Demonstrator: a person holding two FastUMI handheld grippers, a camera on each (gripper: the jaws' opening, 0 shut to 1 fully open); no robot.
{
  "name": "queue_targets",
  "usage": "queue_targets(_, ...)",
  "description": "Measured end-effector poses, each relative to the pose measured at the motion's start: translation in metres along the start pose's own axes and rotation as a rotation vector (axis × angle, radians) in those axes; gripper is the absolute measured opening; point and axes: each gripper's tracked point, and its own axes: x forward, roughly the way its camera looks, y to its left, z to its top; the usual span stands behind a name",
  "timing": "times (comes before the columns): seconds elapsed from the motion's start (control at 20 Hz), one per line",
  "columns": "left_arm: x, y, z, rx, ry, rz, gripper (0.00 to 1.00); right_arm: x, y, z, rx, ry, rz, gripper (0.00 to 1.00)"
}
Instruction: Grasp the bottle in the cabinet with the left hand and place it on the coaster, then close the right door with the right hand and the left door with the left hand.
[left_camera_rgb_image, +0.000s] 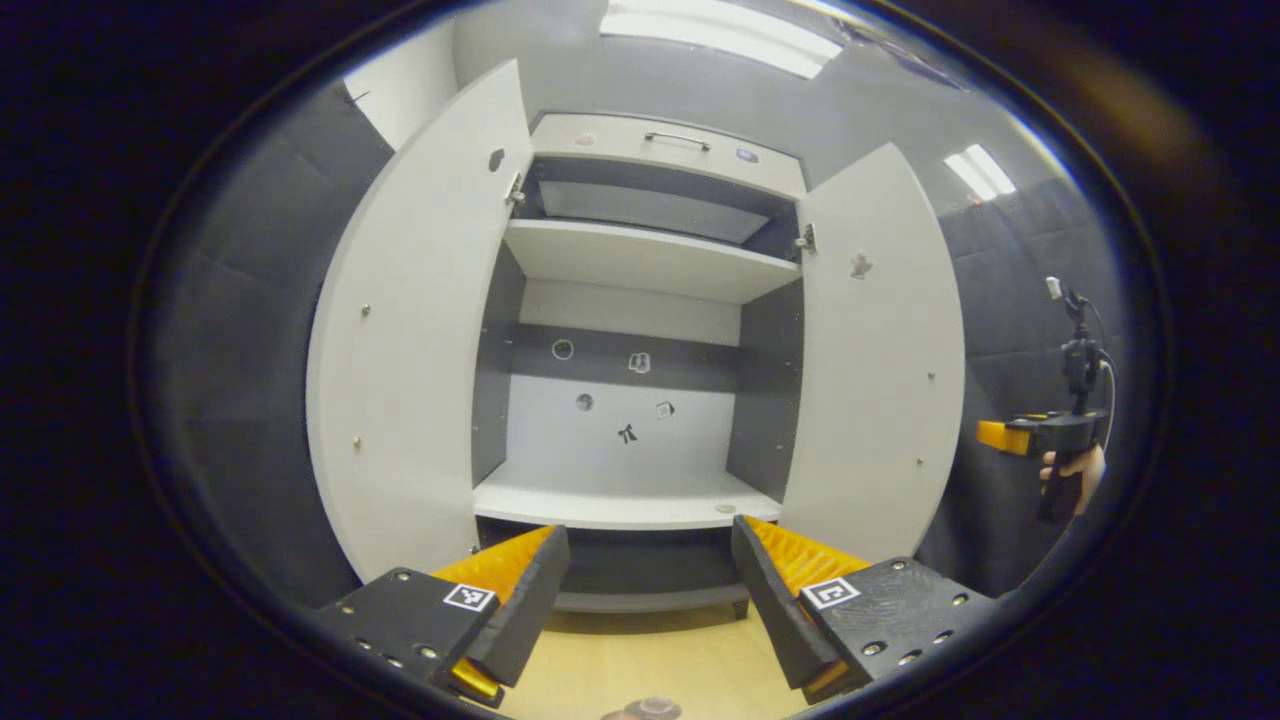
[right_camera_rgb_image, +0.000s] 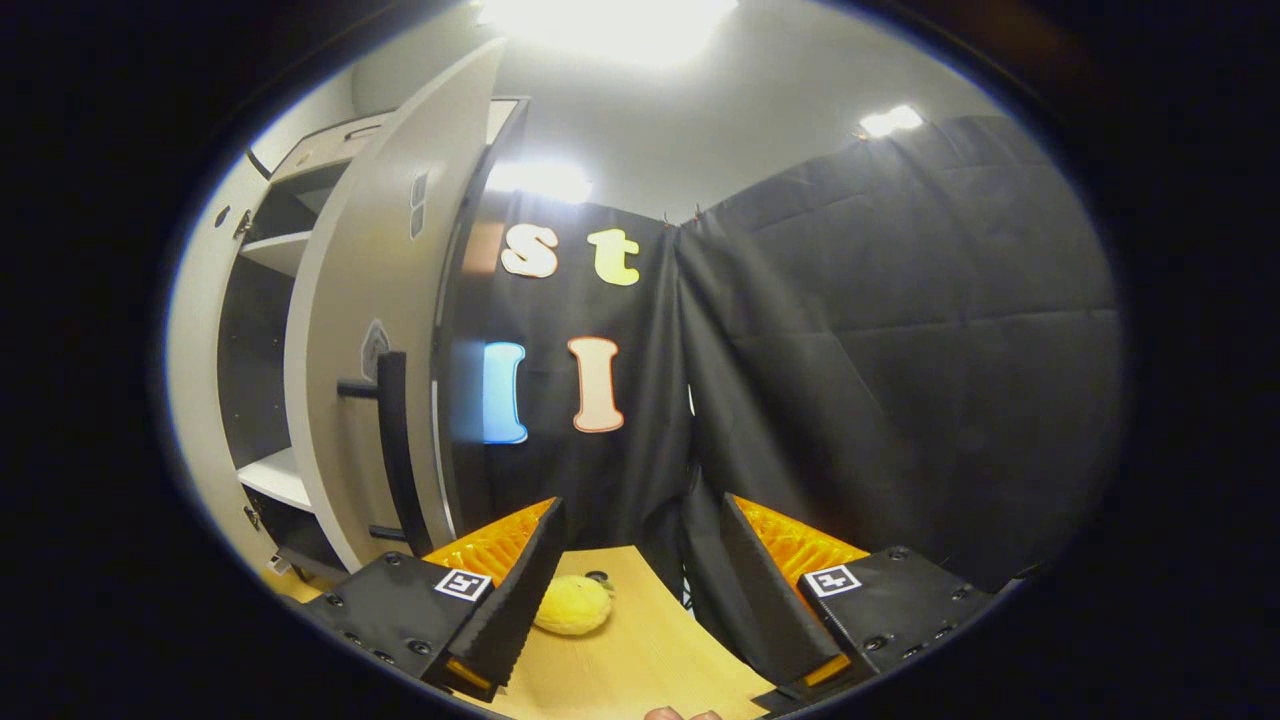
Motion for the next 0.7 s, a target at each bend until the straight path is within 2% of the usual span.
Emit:
queue_targets(0.35, -0.003, 0.043, 0.033, -0.076, 0.058, 0.164, 0.95, 0.023, 0.018, 0.015, 0.048, -0.006, 0.165, 0.98)
queue_targets(0.55, -0.021, 0.087, 0.044, -0.042, 0.078, 0.305, 0.95, 0.036, 0.034, 0.023, 0.060, -0.006, 0.260, 0.98)
queue_targets(0.7, -0.037, 0.104, 0.045, -0.036, 0.091, 0.355, 0.95, 0.043, 0.047, 0.026, 0.075, 0.005, 0.323, 0.98)
